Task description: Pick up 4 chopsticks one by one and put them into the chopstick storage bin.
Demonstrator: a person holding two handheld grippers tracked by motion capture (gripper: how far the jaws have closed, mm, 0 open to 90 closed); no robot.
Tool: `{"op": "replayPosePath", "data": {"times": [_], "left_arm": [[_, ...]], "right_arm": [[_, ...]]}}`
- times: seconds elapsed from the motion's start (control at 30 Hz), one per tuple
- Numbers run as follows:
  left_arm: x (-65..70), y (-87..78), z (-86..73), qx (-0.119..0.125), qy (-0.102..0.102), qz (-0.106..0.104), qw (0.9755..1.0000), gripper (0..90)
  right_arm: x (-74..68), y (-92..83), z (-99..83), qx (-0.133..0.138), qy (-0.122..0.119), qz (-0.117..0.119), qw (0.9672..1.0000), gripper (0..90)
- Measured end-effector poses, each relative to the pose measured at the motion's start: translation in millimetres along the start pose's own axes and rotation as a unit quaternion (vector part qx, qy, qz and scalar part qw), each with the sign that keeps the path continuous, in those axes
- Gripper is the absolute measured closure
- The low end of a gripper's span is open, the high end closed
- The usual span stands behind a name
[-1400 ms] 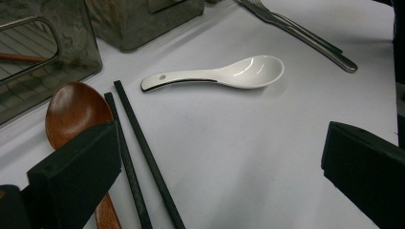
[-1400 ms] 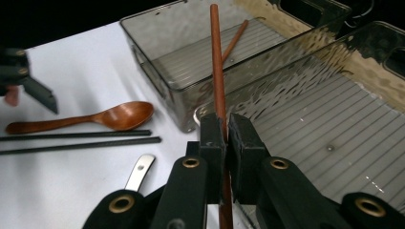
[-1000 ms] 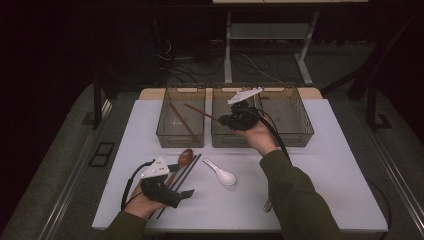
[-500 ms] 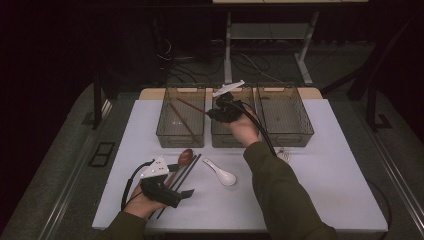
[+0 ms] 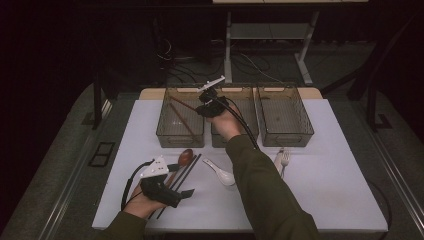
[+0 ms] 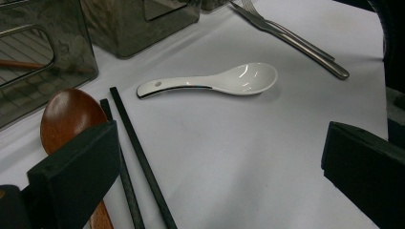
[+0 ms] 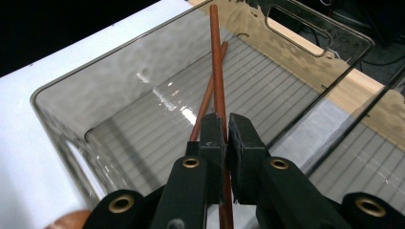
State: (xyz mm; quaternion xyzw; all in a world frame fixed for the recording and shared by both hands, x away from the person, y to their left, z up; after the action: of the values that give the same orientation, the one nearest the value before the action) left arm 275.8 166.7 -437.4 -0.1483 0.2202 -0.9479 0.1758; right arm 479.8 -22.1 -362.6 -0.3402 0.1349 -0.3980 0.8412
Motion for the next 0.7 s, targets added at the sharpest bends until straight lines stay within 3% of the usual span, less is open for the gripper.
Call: {"op": "replayPosePath", "data": {"times": [0.63, 0.7], "left_arm": [[-0.6, -0.9, 0.3, 0.003, 0.000, -0.003, 1.0000, 0.0], [-0.5, -1.3, 0.4, 0.004, 0.000, -0.003, 1.0000, 0.0]], "right_arm": [[-15.3, 32.5, 11.4, -0.020, 0.016, -0.013, 0.9996, 83.8], [-15.5, 34.2, 11.1, -0.015, 0.017, -0.016, 0.9996, 76.5]]}}
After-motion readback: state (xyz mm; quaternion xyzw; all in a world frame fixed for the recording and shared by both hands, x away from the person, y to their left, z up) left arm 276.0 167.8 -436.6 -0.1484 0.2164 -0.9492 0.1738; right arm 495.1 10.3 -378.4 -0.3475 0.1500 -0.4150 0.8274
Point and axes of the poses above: each handheld gripper's, and its own axes: y roughly forward along the jaws, z roughly out of its top, x roughly to its right, the point moved 1 cm from there along y, roughly forward along the jaws, and after that the axes turned 8 degrees about -z, right-handed, at the moved point
